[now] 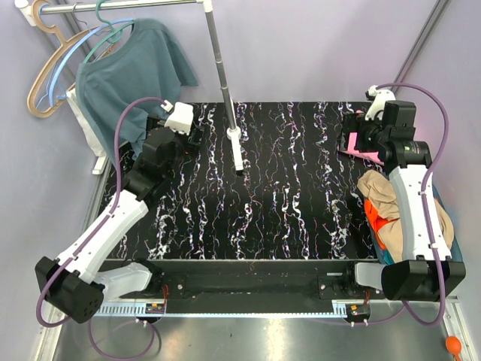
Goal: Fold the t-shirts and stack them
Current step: Neatly place the folded tshirt to the corner, then reset both grippers
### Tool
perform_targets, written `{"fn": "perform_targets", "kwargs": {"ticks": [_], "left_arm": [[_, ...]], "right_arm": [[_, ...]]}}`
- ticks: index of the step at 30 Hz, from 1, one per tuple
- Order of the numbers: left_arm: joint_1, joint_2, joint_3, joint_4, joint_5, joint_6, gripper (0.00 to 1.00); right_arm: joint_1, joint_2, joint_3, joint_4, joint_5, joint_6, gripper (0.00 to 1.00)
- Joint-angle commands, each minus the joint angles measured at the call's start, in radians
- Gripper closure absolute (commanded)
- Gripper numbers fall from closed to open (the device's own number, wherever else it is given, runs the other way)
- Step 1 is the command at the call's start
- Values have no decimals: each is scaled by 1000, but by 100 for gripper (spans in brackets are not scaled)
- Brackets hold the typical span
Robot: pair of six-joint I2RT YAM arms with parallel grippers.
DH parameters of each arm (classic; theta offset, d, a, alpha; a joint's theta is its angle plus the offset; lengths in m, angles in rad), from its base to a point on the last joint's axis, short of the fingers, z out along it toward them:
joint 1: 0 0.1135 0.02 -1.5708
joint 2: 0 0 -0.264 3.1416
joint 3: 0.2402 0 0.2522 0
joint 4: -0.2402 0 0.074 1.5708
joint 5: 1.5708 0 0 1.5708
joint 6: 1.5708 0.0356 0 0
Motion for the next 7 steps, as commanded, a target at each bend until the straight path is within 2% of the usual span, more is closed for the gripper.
{"fn": "perform_targets", "kwargs": {"ticks": [1, 7], "left_arm": [[7, -22, -3, 50, -29, -14, 1], [7, -17, -26, 66, -19, -11, 1]], "right_arm": [[-2, -22, -8, 30, -19, 14, 0], [-2, -23, -20, 34, -19, 11, 0]]}}
